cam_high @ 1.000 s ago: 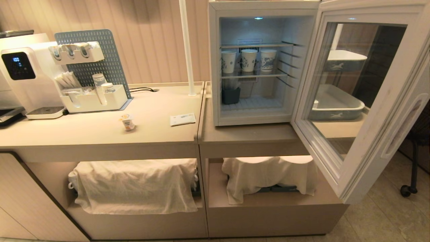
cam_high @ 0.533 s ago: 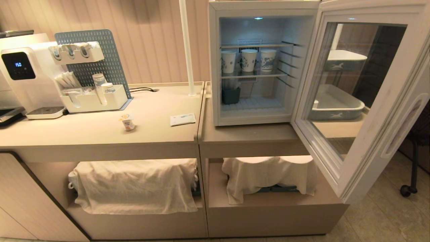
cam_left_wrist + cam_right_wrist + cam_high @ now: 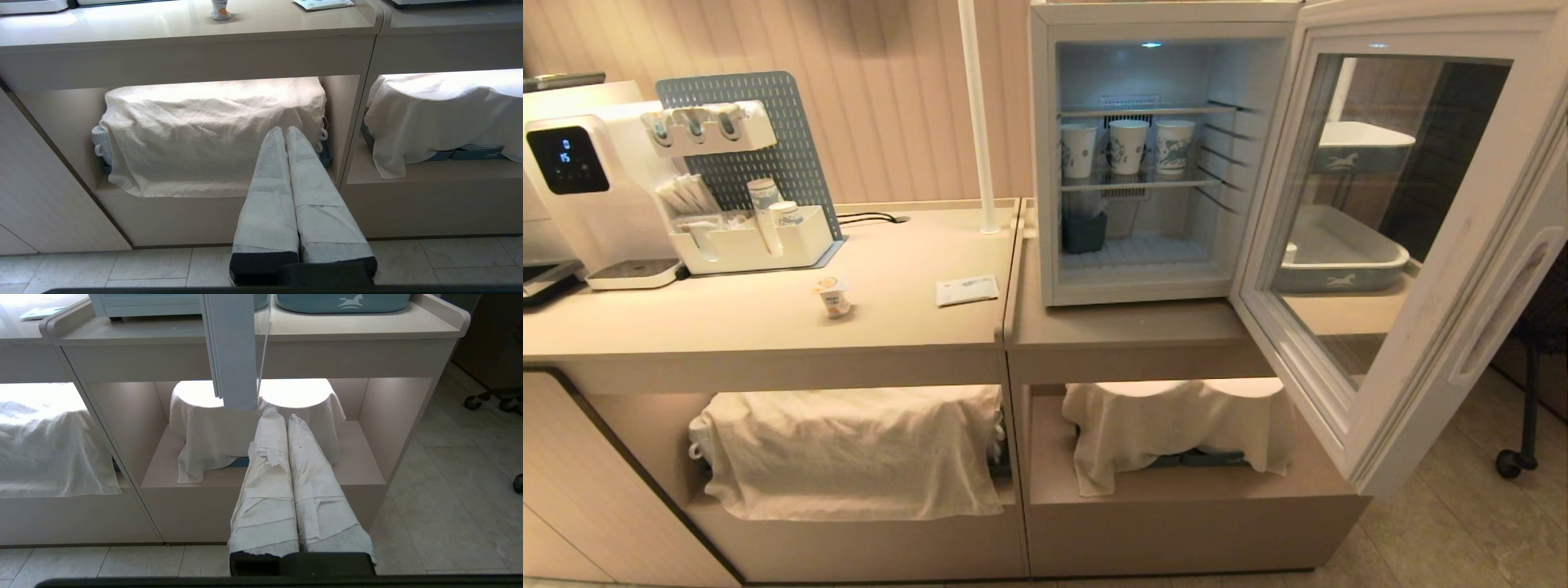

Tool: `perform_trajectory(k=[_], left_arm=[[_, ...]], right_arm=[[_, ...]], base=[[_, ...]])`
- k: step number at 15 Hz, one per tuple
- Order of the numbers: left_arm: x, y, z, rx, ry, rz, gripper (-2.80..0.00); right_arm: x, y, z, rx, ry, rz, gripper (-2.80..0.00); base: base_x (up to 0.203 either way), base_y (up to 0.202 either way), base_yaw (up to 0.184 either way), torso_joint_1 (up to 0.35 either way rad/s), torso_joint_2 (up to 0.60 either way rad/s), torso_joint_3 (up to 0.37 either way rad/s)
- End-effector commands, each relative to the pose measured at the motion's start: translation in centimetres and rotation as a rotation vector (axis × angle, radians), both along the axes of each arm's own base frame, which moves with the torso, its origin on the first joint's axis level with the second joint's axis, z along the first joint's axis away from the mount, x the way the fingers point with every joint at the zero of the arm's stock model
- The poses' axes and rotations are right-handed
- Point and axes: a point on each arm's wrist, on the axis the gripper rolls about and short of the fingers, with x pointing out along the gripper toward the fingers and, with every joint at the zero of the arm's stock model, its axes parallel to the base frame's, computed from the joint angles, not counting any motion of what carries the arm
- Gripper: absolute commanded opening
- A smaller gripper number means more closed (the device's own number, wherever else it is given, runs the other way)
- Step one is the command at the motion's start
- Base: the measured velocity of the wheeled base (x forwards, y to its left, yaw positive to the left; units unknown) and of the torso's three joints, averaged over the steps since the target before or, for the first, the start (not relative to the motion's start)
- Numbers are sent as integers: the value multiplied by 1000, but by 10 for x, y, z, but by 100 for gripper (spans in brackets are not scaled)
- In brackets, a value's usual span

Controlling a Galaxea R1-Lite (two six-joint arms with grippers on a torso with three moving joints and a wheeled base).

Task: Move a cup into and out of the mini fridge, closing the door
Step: Open the freezer door

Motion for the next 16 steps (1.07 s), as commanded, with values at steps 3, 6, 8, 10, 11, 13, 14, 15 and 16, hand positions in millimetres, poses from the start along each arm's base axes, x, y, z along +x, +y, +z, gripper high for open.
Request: perform_trajectory(k=[3,6,8,10,11,13,14,15,16], left_arm=[[0,0,0,0,1,-1,-280],[0,0,0,0,0,0,-280],[0,0,0,0,-1,0,-280],[0,0,0,0,-1,0,-280],[0,0,0,0,-1,-1,-280],[0,0,0,0,0,-1,-280],[0,0,0,0,-1,-1,-280],[0,0,0,0,-1,-1,-280],[0,0,0,0,-1,-1,-280]], right_arm=[[1,0,-3,-1,7,0,-280],[1,0,-3,0,7,0,-280],[1,0,-3,-1,7,0,-280],[0,0,-2,-1,6,0,-280],[1,0,-3,-1,7,0,-280],[0,0,-2,-1,6,0,-280],[1,0,-3,-1,7,0,-280],[0,0,-2,-1,6,0,-280],[0,0,-2,-1,6,0,-280]], base=[[0,0,0,0,0,0],[0,0,0,0,0,0],[0,0,0,0,0,0],[0,0,0,0,0,0],[0,0,0,0,0,0],[0,0,0,0,0,0],[0,0,0,0,0,0],[0,0,0,0,0,0],[0,0,0,0,0,0]])
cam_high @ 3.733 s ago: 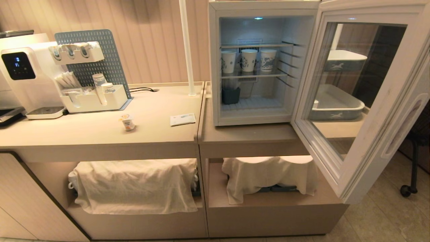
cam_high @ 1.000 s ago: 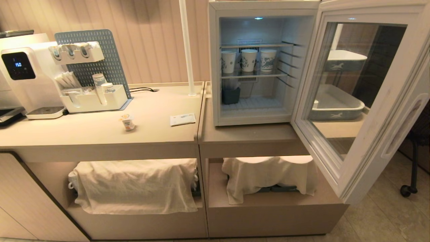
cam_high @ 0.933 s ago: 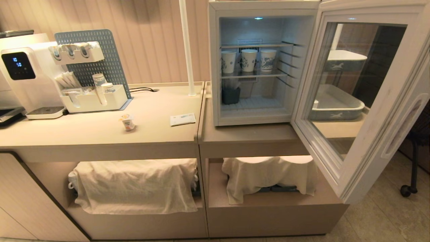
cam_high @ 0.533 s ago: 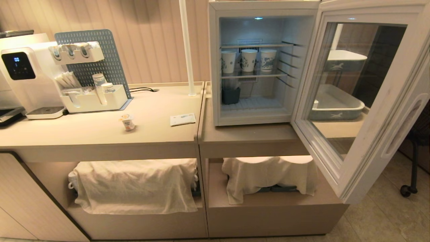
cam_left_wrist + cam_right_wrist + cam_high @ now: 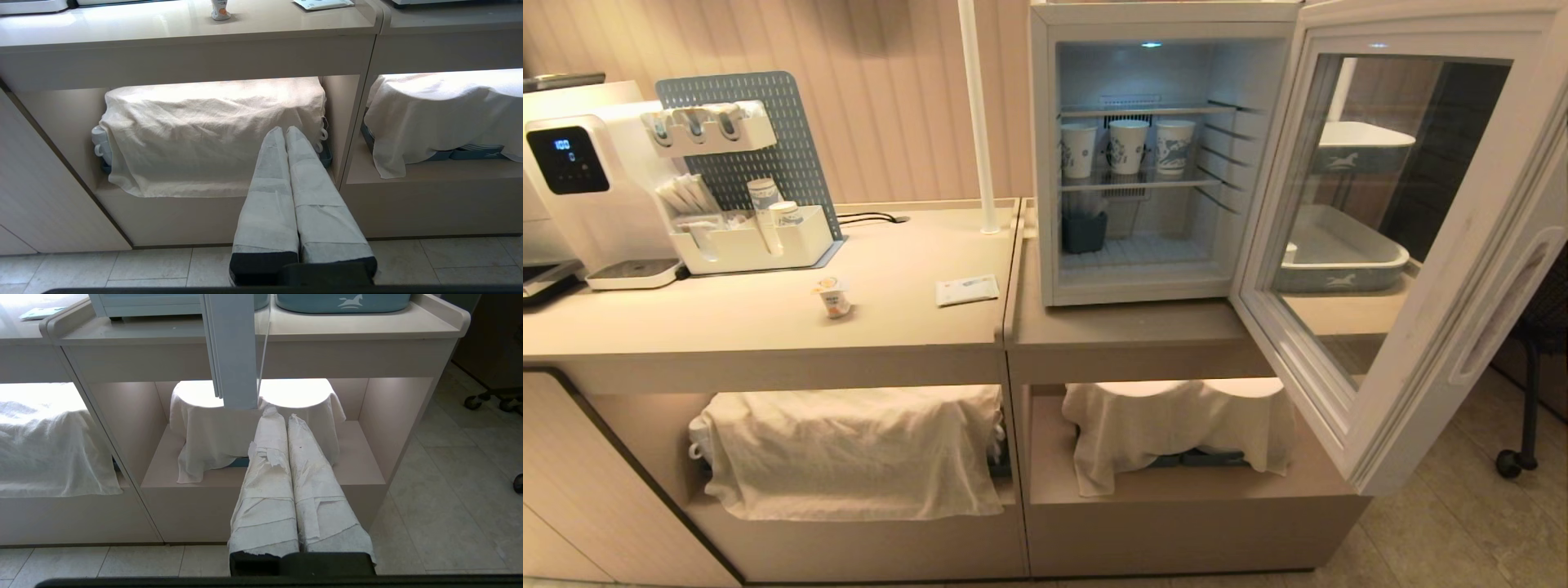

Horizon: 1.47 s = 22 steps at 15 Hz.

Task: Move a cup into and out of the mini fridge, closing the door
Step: Open the freezer door

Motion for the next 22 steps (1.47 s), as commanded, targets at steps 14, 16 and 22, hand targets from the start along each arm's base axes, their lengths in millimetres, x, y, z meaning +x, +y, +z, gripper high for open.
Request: perform_trajectory(k=[14,16,22], left_arm=[[0,0,0,0,0,2,-280],[0,0,0,0,0,1,-280],[0,0,0,0,1,0,-280]], right_arm=[[1,0,-2,-1,6,0,-280],[1,0,-3,-1,7,0,-280],[0,0,-2,-1,5,0,-280]], base=[[0,0,0,0,0,0],[0,0,0,0,0,0],[0,0,0,0,0,0]])
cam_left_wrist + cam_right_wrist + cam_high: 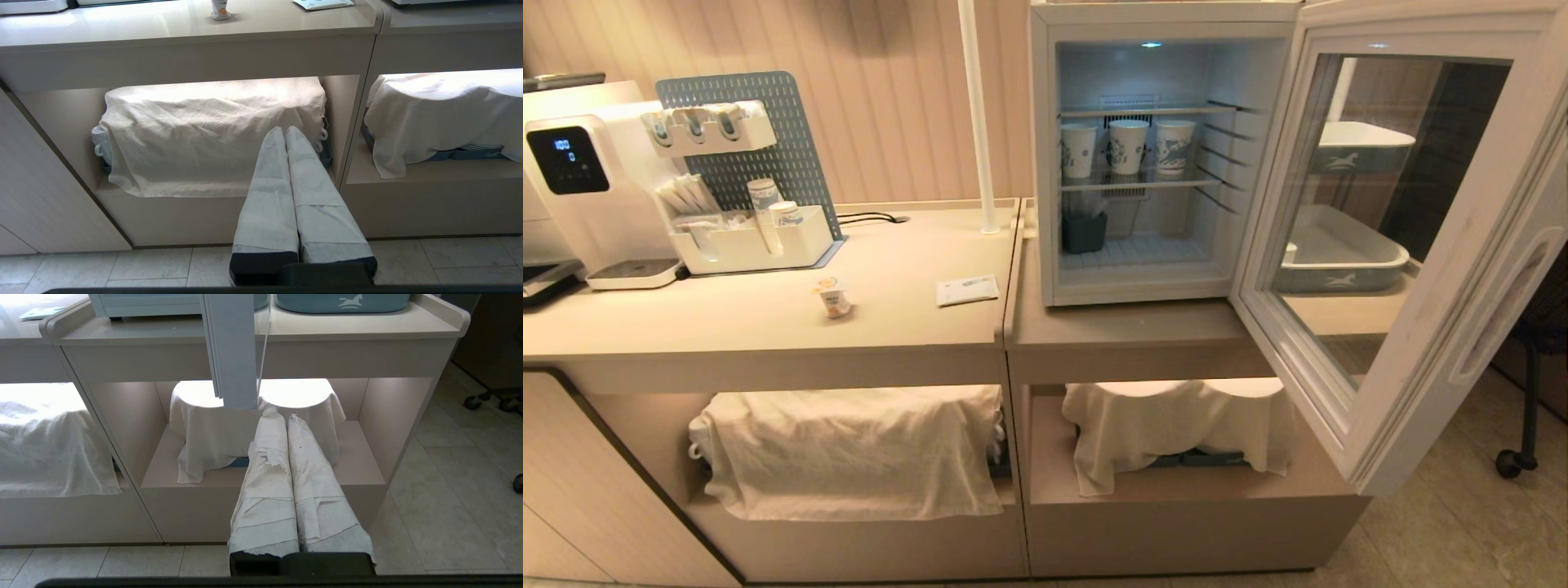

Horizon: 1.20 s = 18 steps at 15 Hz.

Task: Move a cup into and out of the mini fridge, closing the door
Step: Open the freezer door

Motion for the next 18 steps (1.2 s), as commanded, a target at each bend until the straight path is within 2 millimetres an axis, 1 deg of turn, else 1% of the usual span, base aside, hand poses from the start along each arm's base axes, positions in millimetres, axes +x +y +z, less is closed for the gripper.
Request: perform_trajectory(k=[1,3,15,16,18], left_arm=[[0,0,0,0,0,1,-280],[0,0,0,0,0,1,-280],[0,0,0,0,0,3,-280],[0,0,0,0,0,1,-280],[0,0,0,0,0,1,-280]], right_arm=[[0,0,-2,-1,6,0,-280],[0,0,-2,-20,8,7,-280],[0,0,-1,4,-2,-2,-280],[-1,0,4,8,-10,9,-280],[-5,2,24,39,19,99,-280]], base=[[0,0,0,0,0,0],[0,0,0,0,0,0],[0,0,0,0,0,0],[0,0,0,0,0,0],[0,0,0,0,0,0]])
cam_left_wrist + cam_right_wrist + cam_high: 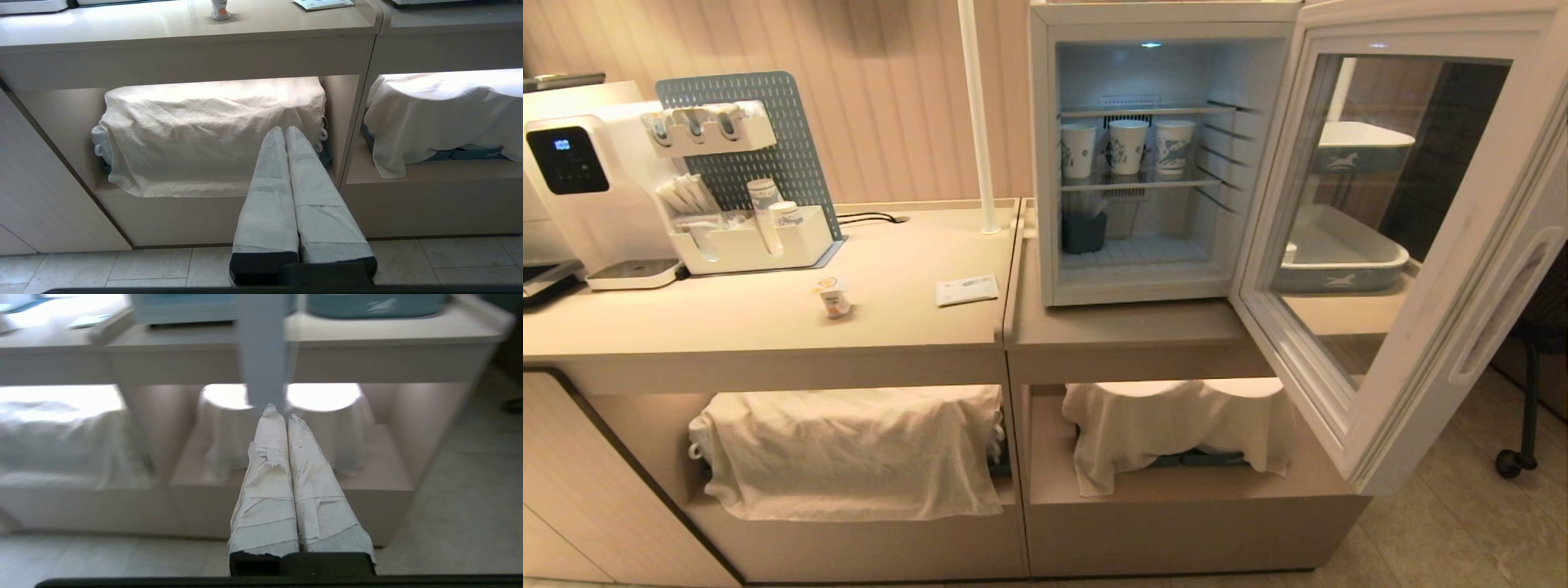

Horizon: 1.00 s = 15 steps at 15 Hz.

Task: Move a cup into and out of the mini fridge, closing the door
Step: Open the freezer door

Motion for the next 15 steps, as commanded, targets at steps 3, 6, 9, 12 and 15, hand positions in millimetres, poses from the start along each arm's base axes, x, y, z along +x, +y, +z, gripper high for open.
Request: perform_trajectory(k=[3,6,9,12,15], left_arm=[[0,0,0,0,-1,1,-280],[0,0,0,0,-1,0,-280],[0,0,0,0,-1,1,-280],[0,0,0,0,-1,0,-280],[0,0,0,0,0,0,-280]], right_arm=[[-12,3,35,80,29,119,-280],[-14,4,64,118,42,194,-280],[-5,6,105,207,81,258,-280],[19,6,145,292,149,313,-280],[47,9,189,456,222,415,-280]], base=[[0,0,0,0,0,0],[0,0,0,0,0,0],[0,0,0,0,0,0],[0,0,0,0,0,0],[0,0,0,0,0,0]])
